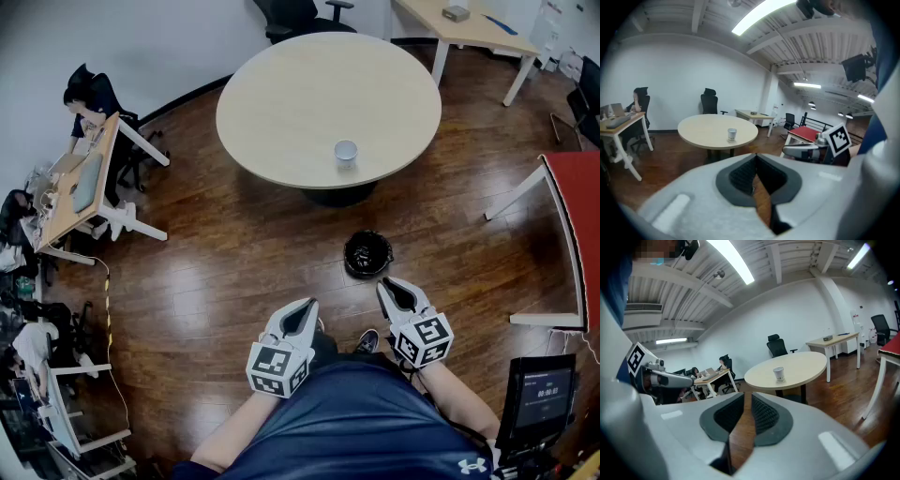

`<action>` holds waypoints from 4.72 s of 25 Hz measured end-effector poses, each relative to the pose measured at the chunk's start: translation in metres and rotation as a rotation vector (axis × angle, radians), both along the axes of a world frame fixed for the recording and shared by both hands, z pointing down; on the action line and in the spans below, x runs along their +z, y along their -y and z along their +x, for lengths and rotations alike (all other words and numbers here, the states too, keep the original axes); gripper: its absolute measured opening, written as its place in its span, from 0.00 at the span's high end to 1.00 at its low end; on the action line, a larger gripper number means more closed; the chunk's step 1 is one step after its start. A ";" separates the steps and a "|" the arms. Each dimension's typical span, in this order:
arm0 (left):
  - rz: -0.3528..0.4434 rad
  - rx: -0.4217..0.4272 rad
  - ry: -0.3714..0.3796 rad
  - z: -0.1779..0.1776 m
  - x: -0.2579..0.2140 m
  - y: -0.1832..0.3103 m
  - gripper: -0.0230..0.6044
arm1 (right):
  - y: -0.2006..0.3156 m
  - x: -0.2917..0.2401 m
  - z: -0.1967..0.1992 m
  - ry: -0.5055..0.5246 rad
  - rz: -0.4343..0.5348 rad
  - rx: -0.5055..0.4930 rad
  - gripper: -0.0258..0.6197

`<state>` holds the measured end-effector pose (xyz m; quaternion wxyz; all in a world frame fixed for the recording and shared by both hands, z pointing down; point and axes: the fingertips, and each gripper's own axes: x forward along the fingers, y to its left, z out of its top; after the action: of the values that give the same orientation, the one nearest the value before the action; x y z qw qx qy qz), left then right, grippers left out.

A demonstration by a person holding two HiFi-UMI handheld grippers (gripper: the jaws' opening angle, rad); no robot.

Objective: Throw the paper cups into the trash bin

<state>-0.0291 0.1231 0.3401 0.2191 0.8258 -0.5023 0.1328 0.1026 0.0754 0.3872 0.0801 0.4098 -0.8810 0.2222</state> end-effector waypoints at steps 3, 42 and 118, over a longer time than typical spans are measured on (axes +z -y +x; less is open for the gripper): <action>0.006 -0.006 -0.011 -0.010 -0.002 0.011 0.96 | 0.018 0.006 -0.004 -0.050 -0.012 -0.002 0.77; 0.107 0.107 0.189 -0.008 0.047 0.292 0.91 | 0.355 0.093 -0.018 -0.214 -0.279 0.029 0.79; -0.499 0.374 0.169 0.070 0.494 0.172 0.86 | 0.183 0.577 0.014 -0.502 -0.573 -0.167 0.90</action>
<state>0.0411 -0.0494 0.8344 0.3440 0.8107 -0.3105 0.3579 0.1165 -0.1080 0.9647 0.4221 0.3394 -0.7666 0.3449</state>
